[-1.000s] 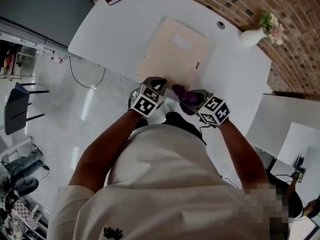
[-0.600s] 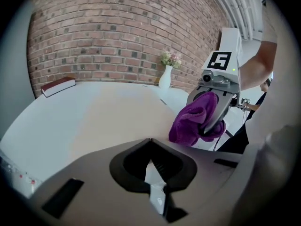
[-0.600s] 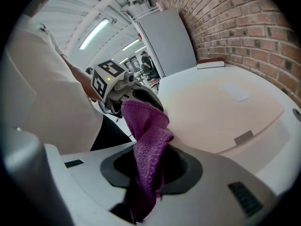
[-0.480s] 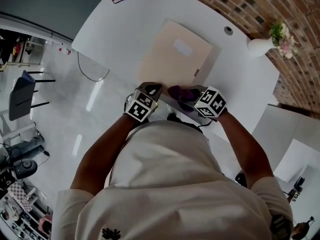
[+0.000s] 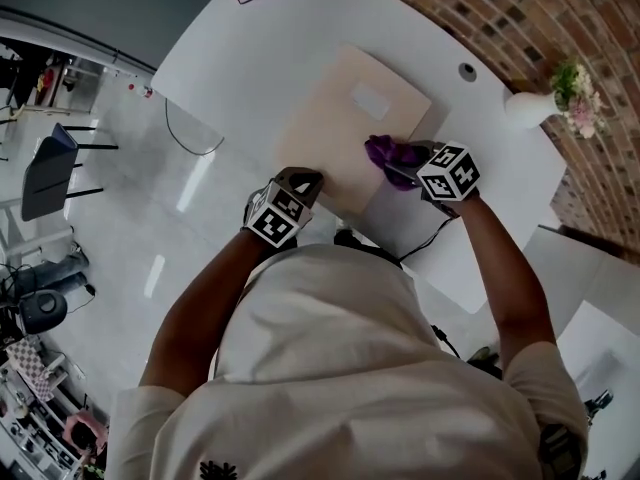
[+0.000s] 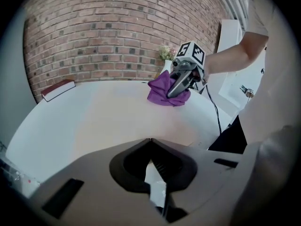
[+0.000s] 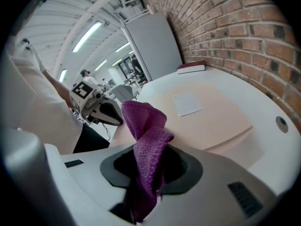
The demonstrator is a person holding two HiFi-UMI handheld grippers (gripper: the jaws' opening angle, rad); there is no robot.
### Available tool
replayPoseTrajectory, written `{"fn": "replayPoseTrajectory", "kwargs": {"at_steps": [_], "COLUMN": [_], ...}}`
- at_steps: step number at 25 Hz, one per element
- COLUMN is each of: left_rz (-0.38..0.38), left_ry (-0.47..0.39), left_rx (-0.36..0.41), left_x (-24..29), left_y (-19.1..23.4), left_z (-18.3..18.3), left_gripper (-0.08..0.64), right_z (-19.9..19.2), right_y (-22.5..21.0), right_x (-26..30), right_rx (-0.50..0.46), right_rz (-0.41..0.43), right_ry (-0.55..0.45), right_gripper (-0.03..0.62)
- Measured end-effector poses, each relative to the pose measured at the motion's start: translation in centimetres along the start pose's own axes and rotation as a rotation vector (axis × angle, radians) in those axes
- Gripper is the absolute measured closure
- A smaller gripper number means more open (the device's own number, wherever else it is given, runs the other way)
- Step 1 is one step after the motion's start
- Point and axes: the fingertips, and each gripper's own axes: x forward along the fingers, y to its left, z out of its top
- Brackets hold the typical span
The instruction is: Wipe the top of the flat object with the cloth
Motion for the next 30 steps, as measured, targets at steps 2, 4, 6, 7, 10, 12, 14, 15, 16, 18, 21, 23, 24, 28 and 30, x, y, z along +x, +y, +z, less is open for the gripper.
{"fn": "replayPoseTrajectory", "kwargs": {"at_steps": [2,4,6,7,10,12,14,15,16,18,21,23,24,28,30], "left_rz": [-0.003,-0.008,-0.011,-0.011,-0.007,-0.004,-0.005,-0.007,-0.010,-0.014,-0.010,-0.008,-0.008,-0.008,-0.008], "left_ry": [0.001,0.002,0.006,0.009,0.013,0.014,0.018,0.019,0.018,0.018,0.027,0.030,0.030,0.021,0.022], "left_rx": [-0.003,-0.011,-0.014,-0.012,-0.002,0.003,0.008,0.004,-0.004,-0.015,0.002,0.008,0.005,-0.012,-0.009], "left_x": [0.0,0.0,0.0,0.0,0.2,0.3,0.3,0.3,0.2,0.1,0.0,-0.1,-0.1,-0.2,-0.2], "left_y": [0.0,0.1,0.2,0.2,0.2,0.1,0.0,0.0,0.0,0.0,0.0,0.0,0.0,0.1,0.0], "left_z": [0.0,0.1,0.2,0.2,0.2,0.2,0.0,0.0,0.0,0.0,0.0,0.0,0.0,-0.1,-0.1], "left_gripper": [0.535,0.535,0.535,0.535,0.535,0.535,0.535,0.535,0.535,0.535,0.535,0.535,0.535,0.535,0.535], "right_z": [0.4,0.7,1.1,1.4,2.0,2.3,2.5,2.7,2.8,3.1,3.6,4.0,4.3,5.3,5.8], "right_y": [-1.5,-3.0,-4.7,-5.7,-8.5,-9.9,-11.1,-11.6,-12.2,-13.4,-14.9,-15.2,-15.0,-11.6,-9.0], "right_x": [-0.5,-1.0,-1.6,-1.9,-2.5,-2.9,-3.2,-3.4,-3.6,-4.1,-4.7,-5.1,-5.2,-5.3,-5.1], "right_rx": [0.048,0.064,0.051,0.042,0.035,0.032,0.028,0.027,0.027,0.031,0.022,0.007,0.000,-0.050,-0.081], "right_rz": [-0.003,-0.025,-0.065,-0.084,-0.126,-0.149,-0.172,-0.186,-0.202,-0.240,-0.310,-0.348,-0.353,-0.311,-0.270], "right_ry": [-0.027,-0.035,-0.028,-0.023,-0.017,-0.012,-0.002,0.003,0.008,0.013,0.021,0.023,0.019,-0.003,-0.014], "right_gripper": [0.456,0.456,0.456,0.456,0.456,0.456,0.456,0.456,0.456,0.456,0.456,0.457,0.457,0.457,0.456]}}
